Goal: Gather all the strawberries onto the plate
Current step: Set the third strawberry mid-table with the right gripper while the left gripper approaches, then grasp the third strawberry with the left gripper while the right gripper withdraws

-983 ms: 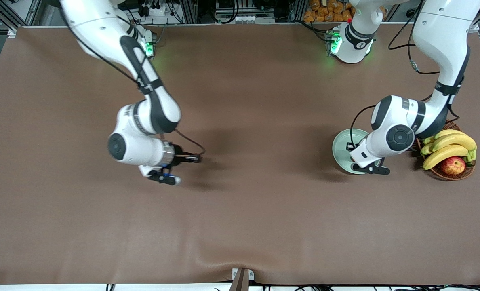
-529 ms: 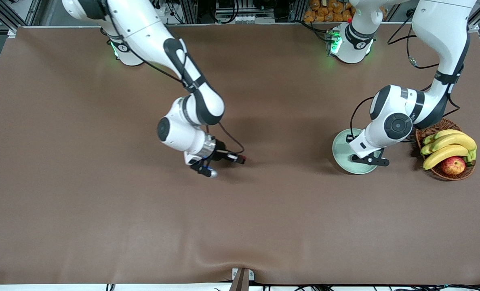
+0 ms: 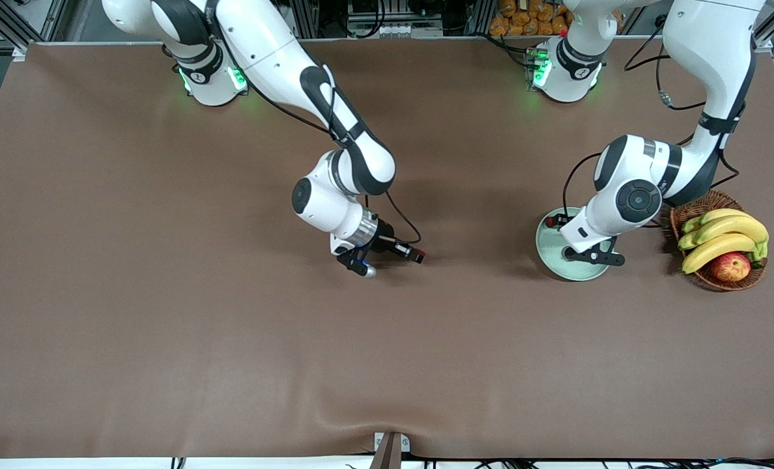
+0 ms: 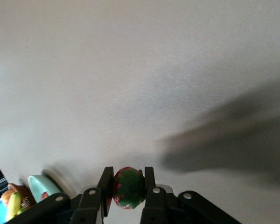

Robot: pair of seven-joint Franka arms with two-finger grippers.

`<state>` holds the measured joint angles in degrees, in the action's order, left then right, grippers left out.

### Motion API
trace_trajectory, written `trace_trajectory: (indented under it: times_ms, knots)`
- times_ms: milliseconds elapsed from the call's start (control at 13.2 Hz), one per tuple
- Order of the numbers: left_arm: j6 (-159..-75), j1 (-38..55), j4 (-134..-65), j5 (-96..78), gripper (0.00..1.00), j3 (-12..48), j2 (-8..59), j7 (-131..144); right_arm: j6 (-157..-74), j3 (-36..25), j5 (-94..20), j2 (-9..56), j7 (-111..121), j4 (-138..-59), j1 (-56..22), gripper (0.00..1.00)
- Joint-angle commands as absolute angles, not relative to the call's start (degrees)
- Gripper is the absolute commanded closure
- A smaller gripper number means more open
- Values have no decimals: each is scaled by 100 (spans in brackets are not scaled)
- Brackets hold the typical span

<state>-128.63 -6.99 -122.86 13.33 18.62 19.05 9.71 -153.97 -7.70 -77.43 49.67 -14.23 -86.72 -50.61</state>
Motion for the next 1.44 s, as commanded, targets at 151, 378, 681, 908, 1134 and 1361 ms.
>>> trace_trajectory:
  times_ms: [151,378,681,908,1134,1361]
  knots:
    - [-12779,-686,-11866,959,0,2547,1731,2001,-15442,-844,-8016,5115,-1406,-8429,-5115,36]
    - [-12674,-633,-11576,940,0,2847,1871,2652,-15399,-844,-7989,4976,-1704,-8437,-5010,33]
    - [-12674,-450,-11094,949,0,3085,2240,3443,-14927,-853,-7710,4493,-1696,-8850,-4405,28]
    - [-12674,-37,-10304,958,0,3076,2845,3595,-13637,-853,-5930,3939,-1705,-9193,-3650,25]
    - [-12700,394,-9547,1124,0,3059,3505,3594,-12168,-870,-4067,3447,-1714,-9194,-2815,20]
    - [-12753,886,-8827,1134,0,2954,4155,4066,-11323,-870,-2299,2911,-1696,-9141,-2155,10]
